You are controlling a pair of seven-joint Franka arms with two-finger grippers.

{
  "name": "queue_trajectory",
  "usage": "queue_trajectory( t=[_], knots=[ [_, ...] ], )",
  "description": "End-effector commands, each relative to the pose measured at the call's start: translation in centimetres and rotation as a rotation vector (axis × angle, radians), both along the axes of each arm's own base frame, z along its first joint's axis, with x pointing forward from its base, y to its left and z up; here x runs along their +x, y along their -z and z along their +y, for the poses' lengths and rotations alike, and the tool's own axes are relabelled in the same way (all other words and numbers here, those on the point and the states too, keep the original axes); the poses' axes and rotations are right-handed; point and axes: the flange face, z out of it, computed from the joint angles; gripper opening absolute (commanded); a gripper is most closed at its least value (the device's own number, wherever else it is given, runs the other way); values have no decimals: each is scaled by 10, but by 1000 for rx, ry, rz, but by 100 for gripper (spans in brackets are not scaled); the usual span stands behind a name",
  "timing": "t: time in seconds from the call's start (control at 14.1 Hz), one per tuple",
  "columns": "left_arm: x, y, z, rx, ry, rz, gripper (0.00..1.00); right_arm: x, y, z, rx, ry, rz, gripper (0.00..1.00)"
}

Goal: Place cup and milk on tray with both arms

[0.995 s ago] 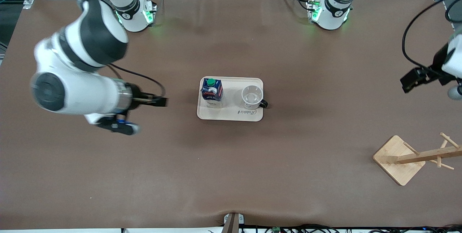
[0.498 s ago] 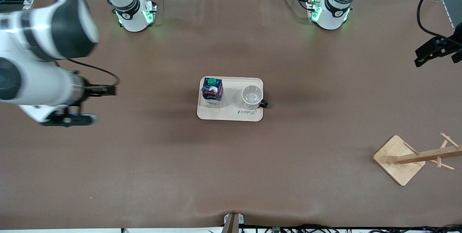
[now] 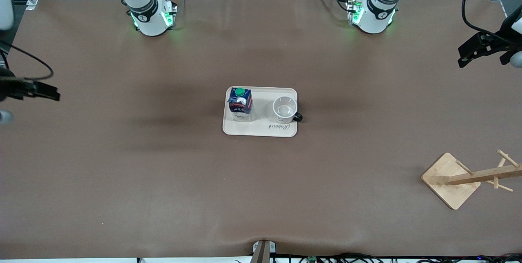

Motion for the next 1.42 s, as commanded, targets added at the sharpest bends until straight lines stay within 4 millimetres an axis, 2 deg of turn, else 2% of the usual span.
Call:
queue_trajectory(
  t=[0.0,0.14,0.36,0.5,0.78,0.92,1.14,1.35],
  knots=[
    [-3,3,-10,-12,12,13,100,-38,-37,12,16,-6,-33,100],
    [1,10,-15,-14,29,27,100,-35,-54,15,71,6,-82,100],
    [9,25,-17,-15,35,55,100,-34,-60,18,89,3,-101,100],
    [10,25,-28,-4,47,54,100,-34,-70,17,104,7,-124,100],
    [6,15,-30,-3,15,11,100,-35,-70,8,131,22,-122,100],
    [5,16,-31,-3,-25,0,100,-36,-70,3,128,37,-123,100],
    [8,15,-22,-17,-17,-3,100,-34,-68,0,116,43,-122,100],
    [10,11,-23,-18,-14,-10,100,-32,-64,2,130,35,-116,100]
  ],
)
